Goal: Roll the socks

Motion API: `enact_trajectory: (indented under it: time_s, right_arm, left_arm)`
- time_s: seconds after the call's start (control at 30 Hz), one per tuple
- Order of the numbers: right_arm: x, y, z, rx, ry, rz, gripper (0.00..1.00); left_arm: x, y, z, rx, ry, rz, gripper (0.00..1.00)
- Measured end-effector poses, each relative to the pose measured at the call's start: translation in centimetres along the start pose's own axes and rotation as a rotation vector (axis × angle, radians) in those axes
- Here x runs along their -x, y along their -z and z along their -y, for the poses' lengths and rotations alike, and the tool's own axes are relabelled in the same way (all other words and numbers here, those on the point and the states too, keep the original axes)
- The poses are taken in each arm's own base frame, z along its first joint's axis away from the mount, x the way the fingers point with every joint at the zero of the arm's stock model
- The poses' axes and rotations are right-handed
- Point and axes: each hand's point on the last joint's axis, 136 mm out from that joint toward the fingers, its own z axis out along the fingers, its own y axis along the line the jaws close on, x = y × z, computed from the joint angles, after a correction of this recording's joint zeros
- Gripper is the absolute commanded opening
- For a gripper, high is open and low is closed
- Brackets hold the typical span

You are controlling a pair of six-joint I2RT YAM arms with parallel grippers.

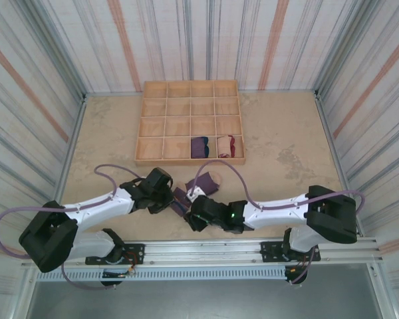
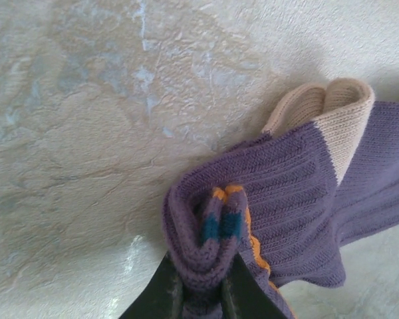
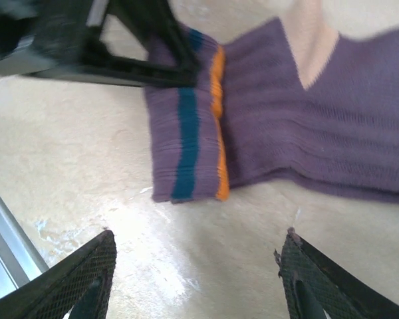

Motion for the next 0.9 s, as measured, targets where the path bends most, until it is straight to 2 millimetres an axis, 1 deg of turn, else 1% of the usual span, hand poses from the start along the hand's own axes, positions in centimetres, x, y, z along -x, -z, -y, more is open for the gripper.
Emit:
enact_trajectory:
  time_s: [0.13, 0.3, 0.43, 0.6, 0.67, 0.77, 0.8, 0.9]
  right_arm:
    - [0.4, 0.1, -1.7, -0.055, 0.182, 0.049, 0.67]
    - [0.8, -1.6, -2.8, -0.139, 0.341, 0.064, 0.66]
    - [0.8, -3.3, -3.0, -0.205, 0.422, 0.060, 0.65]
    - [-0.2, -5.2, -3.0, -0.280, 0.506, 0.039, 0.62]
    - [0.0, -5.5, -2.9, -0.306, 0.517, 0.052, 0.60]
    - [0.1, -5.6, -2.8, -0.333, 0.530, 0.061, 0.53]
    - [0.1, -5.7, -2.7, -0.342, 0.531, 0.064, 0.49]
    - [0.1, -6.0, -2.5, -0.362, 0.537, 0.065, 0.28]
  left_arm:
    - [-0.3, 0.1, -0.2, 0.009, -0.013, -0.026, 0.00]
    - [-0.4, 0.3, -0.5, 0.020, -0.023, -0.048, 0.00]
    - [-0.6, 0.4, -0.7, 0.024, -0.034, -0.062, 0.00]
    - [-0.7, 0.4, -0.7, 0.021, -0.045, -0.075, 0.00]
    - [-0.8, 0.4, -0.8, 0.023, -0.051, -0.081, 0.00]
    - [-0.9, 0.5, -0.9, 0.024, -0.051, -0.087, 0.00]
    - [-0.9, 0.5, -0.9, 0.025, -0.051, -0.088, 0.00]
    - [-0.9, 0.6, -1.0, 0.026, -0.058, -0.092, 0.01]
